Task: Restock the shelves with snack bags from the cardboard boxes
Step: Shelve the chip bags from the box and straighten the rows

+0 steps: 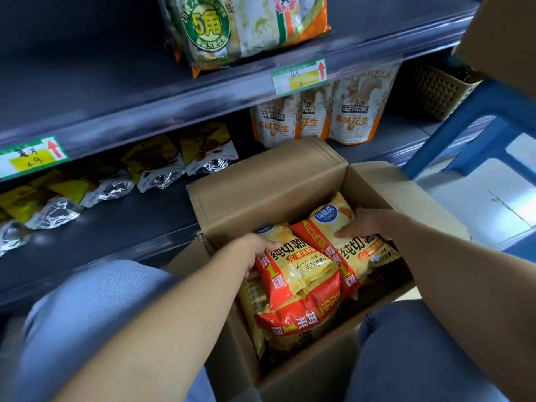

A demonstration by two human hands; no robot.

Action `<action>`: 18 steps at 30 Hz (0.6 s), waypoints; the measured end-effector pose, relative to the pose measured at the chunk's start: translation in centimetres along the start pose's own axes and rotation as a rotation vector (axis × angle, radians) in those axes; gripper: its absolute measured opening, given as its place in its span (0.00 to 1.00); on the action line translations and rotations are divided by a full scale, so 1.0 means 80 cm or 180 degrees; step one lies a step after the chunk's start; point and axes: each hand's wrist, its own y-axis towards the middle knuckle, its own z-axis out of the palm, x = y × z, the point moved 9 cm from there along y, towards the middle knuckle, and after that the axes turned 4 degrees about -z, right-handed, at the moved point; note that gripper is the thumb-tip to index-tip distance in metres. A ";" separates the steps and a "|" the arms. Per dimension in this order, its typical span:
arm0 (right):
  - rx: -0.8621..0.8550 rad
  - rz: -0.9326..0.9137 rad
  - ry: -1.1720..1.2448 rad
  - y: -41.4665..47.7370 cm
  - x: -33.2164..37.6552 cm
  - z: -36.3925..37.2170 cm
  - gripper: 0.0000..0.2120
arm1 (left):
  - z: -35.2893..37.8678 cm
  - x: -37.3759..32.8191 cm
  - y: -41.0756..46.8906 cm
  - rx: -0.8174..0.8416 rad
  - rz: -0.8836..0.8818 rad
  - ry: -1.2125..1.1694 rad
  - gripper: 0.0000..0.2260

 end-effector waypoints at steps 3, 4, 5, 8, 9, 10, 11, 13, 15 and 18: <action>0.0186 0.0041 0.0311 -0.001 0.001 0.005 0.21 | 0.002 -0.003 -0.004 0.0040 -0.0050 -0.0195 0.16; 0.0237 0.0037 0.0398 0.000 0.002 0.006 0.19 | 0.003 -0.004 -0.005 0.0075 -0.0069 -0.0247 0.16; 0.0272 0.0031 0.0464 0.000 0.003 0.005 0.18 | 0.005 -0.005 -0.006 0.0124 -0.0088 -0.0296 0.16; 0.0310 -0.0039 0.0685 0.003 0.003 0.004 0.20 | 0.011 -0.006 -0.006 0.0274 -0.0101 -0.0339 0.18; 0.0326 -0.0072 0.0734 0.003 0.003 0.004 0.20 | 0.013 -0.006 -0.006 0.0309 -0.0108 -0.0343 0.20; 0.0341 -0.0106 0.0786 0.005 0.002 0.004 0.22 | 0.015 -0.005 -0.004 0.0330 -0.0113 -0.0344 0.21; 0.0345 -0.0112 0.0834 0.004 0.002 0.004 0.23 | 0.016 -0.003 -0.003 0.0342 -0.0119 -0.0324 0.21; 0.0316 -0.0123 0.0904 0.006 -0.001 0.001 0.26 | 0.016 -0.003 -0.002 0.0301 -0.0096 -0.0303 0.18; 0.0244 -0.0176 0.0976 0.003 0.003 -0.004 0.27 | 0.013 -0.007 -0.005 0.0254 -0.0033 -0.0284 0.14; 0.0002 -0.0349 0.1140 -0.001 0.012 -0.020 0.31 | 0.012 -0.018 -0.014 0.0240 0.0092 -0.0251 0.11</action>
